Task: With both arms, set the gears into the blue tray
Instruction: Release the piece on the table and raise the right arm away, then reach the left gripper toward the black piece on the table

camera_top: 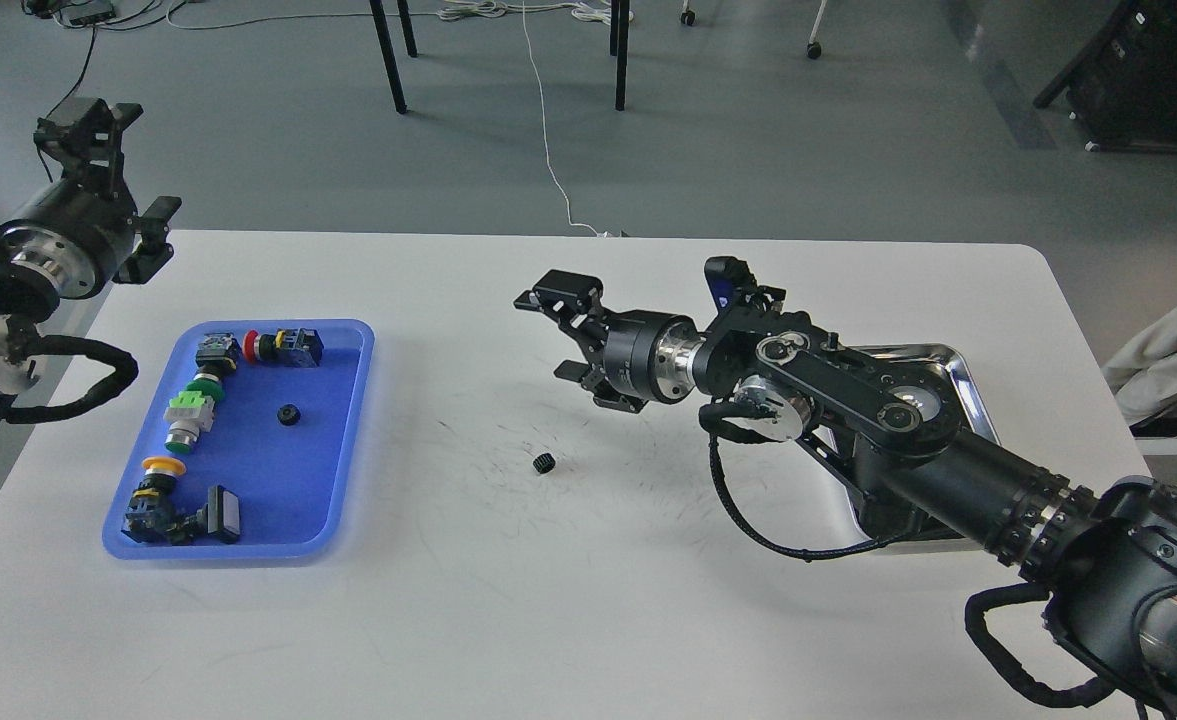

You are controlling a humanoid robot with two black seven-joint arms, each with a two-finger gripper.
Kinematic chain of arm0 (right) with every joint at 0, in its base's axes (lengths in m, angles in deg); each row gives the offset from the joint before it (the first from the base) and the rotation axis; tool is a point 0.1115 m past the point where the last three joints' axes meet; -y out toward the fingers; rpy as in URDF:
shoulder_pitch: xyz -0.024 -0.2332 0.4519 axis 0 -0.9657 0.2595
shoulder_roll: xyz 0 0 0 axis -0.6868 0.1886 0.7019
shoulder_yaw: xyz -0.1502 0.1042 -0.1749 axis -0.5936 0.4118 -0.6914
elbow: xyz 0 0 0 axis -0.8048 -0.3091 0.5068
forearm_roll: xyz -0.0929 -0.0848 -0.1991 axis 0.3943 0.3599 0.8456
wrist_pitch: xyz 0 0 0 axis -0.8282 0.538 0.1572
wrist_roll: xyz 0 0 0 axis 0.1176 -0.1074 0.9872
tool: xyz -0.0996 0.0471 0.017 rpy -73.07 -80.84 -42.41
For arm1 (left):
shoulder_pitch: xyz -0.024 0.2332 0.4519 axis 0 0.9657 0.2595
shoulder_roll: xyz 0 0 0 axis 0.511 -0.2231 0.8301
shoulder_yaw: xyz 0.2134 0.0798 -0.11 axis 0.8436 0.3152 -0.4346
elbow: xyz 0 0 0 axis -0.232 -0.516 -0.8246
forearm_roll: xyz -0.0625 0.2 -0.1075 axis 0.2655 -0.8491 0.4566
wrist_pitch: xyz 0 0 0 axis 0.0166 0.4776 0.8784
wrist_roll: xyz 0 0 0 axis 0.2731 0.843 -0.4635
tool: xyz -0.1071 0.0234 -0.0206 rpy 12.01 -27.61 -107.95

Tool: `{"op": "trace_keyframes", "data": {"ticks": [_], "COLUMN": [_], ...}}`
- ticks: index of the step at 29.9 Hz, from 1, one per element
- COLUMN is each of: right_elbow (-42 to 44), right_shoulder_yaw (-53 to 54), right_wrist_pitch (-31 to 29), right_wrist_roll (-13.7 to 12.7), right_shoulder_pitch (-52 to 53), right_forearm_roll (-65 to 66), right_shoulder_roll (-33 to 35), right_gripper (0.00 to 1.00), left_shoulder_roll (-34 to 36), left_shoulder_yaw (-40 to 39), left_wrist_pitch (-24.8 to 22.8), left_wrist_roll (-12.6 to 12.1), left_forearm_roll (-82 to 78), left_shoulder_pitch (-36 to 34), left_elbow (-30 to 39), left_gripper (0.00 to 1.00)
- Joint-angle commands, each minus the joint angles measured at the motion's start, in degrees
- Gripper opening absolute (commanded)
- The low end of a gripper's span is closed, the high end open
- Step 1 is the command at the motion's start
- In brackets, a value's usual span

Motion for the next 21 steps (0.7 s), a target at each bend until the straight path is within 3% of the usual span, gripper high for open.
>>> {"op": "trace_keyframes", "data": {"ticks": [1, 6, 11, 13, 16, 21], "right_elbow": [-0.8, -5.1, -8.3, -8.2, -7.1, -3.3], "right_shoulder_yaw": [9.5, 23.4, 32.9, 38.6, 43.2, 48.1], "right_wrist_pitch": [-0.3, -0.8, -3.1, -5.4, -9.6, -15.4], "right_wrist_roll": [0.1, 0.1, 0.1, 0.1, 0.2, 0.3], "right_shoulder_pitch": [-2.9, -9.6, -15.6, -20.6, -25.8, -32.7], "right_forearm_roll": [-0.5, -8.2, -19.6, -28.3, -35.9, -46.9], "right_shoulder_roll": [0.0, 0.0, 6.6, 12.1, 17.5, 23.0], "right_gripper": [0.96, 0.96, 0.96, 0.96, 0.96, 0.96], "left_shoulder_roll": [3.2, 6.7, 8.3, 10.8, 11.8, 10.6], "left_shoulder_yaw": [-0.2, -0.5, -0.3, 0.3, 2.5, 7.2], "left_wrist_pitch": [0.2, 1.4, 6.7, 6.4, 5.3, 3.6], "left_wrist_roll": [-0.1, -0.2, -1.2, -4.4, -6.7, -12.6], "left_forearm_roll": [0.5, 0.9, 0.9, 0.9, -0.9, -15.3], "left_shoulder_pitch": [0.2, 1.1, 1.1, 1.7, 4.7, 4.7], "left_elbow": [3.5, 8.6, 16.0, 24.4, 32.9, 40.8], "left_gripper": [0.98, 0.98, 0.98, 0.98, 0.98, 0.98]}}
